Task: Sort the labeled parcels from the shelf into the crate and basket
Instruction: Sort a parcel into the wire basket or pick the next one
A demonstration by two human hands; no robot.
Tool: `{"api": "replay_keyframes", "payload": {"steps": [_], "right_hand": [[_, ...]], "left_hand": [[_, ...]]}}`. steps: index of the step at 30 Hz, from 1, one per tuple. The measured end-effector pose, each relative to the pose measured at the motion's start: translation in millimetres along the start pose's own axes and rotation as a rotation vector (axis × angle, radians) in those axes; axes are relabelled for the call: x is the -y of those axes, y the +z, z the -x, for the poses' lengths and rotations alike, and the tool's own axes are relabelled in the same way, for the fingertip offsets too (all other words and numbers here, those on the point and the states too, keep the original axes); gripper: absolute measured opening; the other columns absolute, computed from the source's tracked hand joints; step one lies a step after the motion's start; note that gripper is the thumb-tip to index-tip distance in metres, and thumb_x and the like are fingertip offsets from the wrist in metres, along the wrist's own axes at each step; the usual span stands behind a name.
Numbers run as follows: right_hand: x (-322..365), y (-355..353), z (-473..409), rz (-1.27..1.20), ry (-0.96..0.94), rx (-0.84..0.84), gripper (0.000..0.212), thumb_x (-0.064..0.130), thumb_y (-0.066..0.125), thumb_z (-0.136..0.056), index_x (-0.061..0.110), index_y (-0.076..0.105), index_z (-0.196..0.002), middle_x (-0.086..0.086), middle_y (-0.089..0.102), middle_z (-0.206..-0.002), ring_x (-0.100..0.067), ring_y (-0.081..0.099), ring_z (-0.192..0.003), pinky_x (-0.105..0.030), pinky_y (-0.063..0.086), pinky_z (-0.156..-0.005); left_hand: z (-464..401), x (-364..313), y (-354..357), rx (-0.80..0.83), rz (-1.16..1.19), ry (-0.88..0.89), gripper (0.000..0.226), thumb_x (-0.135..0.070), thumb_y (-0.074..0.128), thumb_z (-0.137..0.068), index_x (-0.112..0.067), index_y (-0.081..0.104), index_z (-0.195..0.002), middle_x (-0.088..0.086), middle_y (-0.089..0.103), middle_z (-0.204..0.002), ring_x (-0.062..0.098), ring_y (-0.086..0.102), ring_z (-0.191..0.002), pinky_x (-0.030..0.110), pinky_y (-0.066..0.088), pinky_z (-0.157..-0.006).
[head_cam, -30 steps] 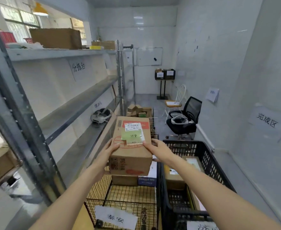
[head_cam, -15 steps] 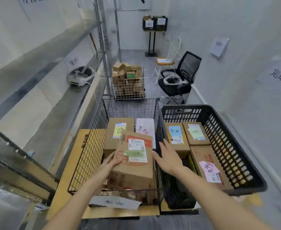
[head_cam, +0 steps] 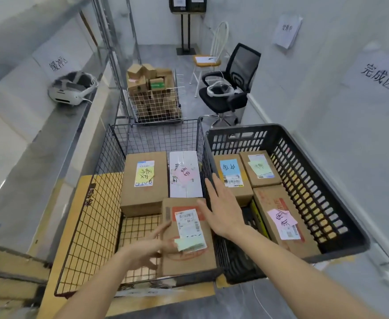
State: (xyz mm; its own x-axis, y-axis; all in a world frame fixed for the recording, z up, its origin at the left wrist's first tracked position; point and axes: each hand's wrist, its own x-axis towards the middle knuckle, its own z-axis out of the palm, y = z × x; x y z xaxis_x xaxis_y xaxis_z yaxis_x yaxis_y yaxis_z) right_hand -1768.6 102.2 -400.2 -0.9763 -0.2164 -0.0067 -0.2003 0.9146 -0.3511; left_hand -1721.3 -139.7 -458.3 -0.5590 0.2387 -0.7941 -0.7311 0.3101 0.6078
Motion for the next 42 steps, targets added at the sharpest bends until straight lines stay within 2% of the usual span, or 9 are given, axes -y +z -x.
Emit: {"api": "replay_keyframes", "payload": {"steps": [3, 7, 12, 17, 19, 22, 27, 32, 42], "right_hand": [[0, 3, -7, 0.02, -0.02, -0.021, 0.073, 0.057, 0.03, -0.105, 0.022, 0.003, -0.162, 0.0, -0.007, -0.17, -0.016, -0.006, -0.156, -0.035, 0.0, -0.127], [1, 6, -7, 0.008, -0.018, -0.034, 0.073, 0.058, 0.032, -0.105, 0.023, 0.004, -0.162, 0.003, -0.008, -0.169, -0.013, -0.007, -0.155, -0.035, 0.002, -0.127], [-1, 12, -10, 0.033, -0.015, -0.055, 0.072, 0.057, 0.033, -0.105, 0.022, 0.005, -0.162, 0.003, -0.008, -0.169, -0.012, -0.007, -0.155, -0.031, -0.002, -0.125], [-2, 15, -10, 0.046, -0.011, -0.056, 0.072, 0.058, 0.033, -0.105, 0.024, 0.004, -0.162, 0.005, -0.01, -0.169, -0.011, -0.007, -0.155, -0.03, -0.002, -0.124], [-1, 13, -9, 0.046, -0.012, -0.056, 0.072, 0.058, 0.033, -0.105, 0.024, 0.005, -0.162, 0.005, -0.01, -0.169, -0.011, -0.008, -0.155, -0.03, -0.001, -0.124], [2, 9, -8, 0.07, -0.009, -0.037, 0.073, 0.059, 0.03, -0.105, 0.023, 0.003, -0.162, 0.004, -0.011, -0.169, -0.011, -0.009, -0.155, -0.029, -0.004, -0.123], [2, -2, -6, 0.14, -0.025, -0.003, 0.075, 0.061, 0.029, -0.104, 0.024, 0.0, -0.162, 0.001, -0.011, -0.169, -0.015, -0.007, -0.156, -0.032, -0.005, -0.123], [23, -33, -11, 0.143, -0.069, -0.009, 0.075, 0.06, 0.034, -0.102, 0.027, 0.004, -0.162, 0.004, -0.005, -0.17, -0.016, -0.003, -0.156, -0.038, -0.001, -0.125], [139, -141, -22, 0.082, -0.509, -0.038, 0.08, 0.069, 0.039, -0.097, 0.034, 0.008, -0.162, 0.003, 0.0, -0.17, -0.018, 0.0, -0.156, -0.048, 0.006, -0.126]], "left_hand": [[-14, 4, 1, -0.003, -0.121, -0.008, 0.118, -0.019, 0.089, -0.071, -0.062, 0.014, -0.151, -0.003, 0.054, -0.133, 0.024, 0.059, -0.12, 0.059, 0.046, -0.104], [-25, 2, -1, -0.066, -0.193, 0.042, 0.126, -0.011, 0.083, -0.078, -0.057, -0.008, -0.153, -0.005, 0.055, -0.137, 0.016, 0.059, -0.116, 0.042, 0.053, -0.091], [-29, 1, -4, -0.056, -0.3, 0.082, 0.128, -0.006, 0.076, -0.084, -0.056, -0.021, -0.149, 0.003, 0.038, -0.158, 0.022, 0.048, -0.133, 0.038, 0.049, -0.099], [-27, 5, -9, -0.038, -0.321, 0.068, 0.129, -0.01, 0.078, -0.084, -0.065, -0.022, -0.144, 0.008, 0.03, -0.162, 0.024, 0.047, -0.132, 0.029, 0.056, -0.068], [-28, 6, -8, -0.056, -0.349, 0.064, 0.129, -0.009, 0.078, -0.084, -0.062, -0.021, -0.146, 0.008, 0.032, -0.16, 0.027, 0.046, -0.135, 0.031, 0.056, -0.073], [-31, 4, -7, -0.106, -0.373, 0.109, 0.128, -0.008, 0.082, -0.08, -0.047, -0.014, -0.156, 0.005, 0.04, -0.156, 0.023, 0.045, -0.136, 0.04, 0.048, -0.104], [-9, -16, -18, -0.346, -0.599, 0.186, 0.117, -0.036, 0.085, -0.077, -0.029, 0.004, -0.162, 0.003, 0.033, -0.162, 0.026, 0.034, -0.148, 0.045, 0.034, -0.117], [49, -47, -43, -0.626, -0.832, 0.312, 0.09, -0.055, 0.069, -0.087, -0.033, 0.02, -0.159, -0.002, 0.037, -0.16, 0.02, 0.042, -0.142, 0.041, 0.043, -0.109], [257, -82, -27, -1.171, -0.84, 0.295, 0.099, -0.082, 0.054, -0.081, -0.033, 0.022, -0.16, -0.002, 0.019, -0.168, 0.02, 0.024, -0.152, 0.043, 0.026, -0.12]]}}
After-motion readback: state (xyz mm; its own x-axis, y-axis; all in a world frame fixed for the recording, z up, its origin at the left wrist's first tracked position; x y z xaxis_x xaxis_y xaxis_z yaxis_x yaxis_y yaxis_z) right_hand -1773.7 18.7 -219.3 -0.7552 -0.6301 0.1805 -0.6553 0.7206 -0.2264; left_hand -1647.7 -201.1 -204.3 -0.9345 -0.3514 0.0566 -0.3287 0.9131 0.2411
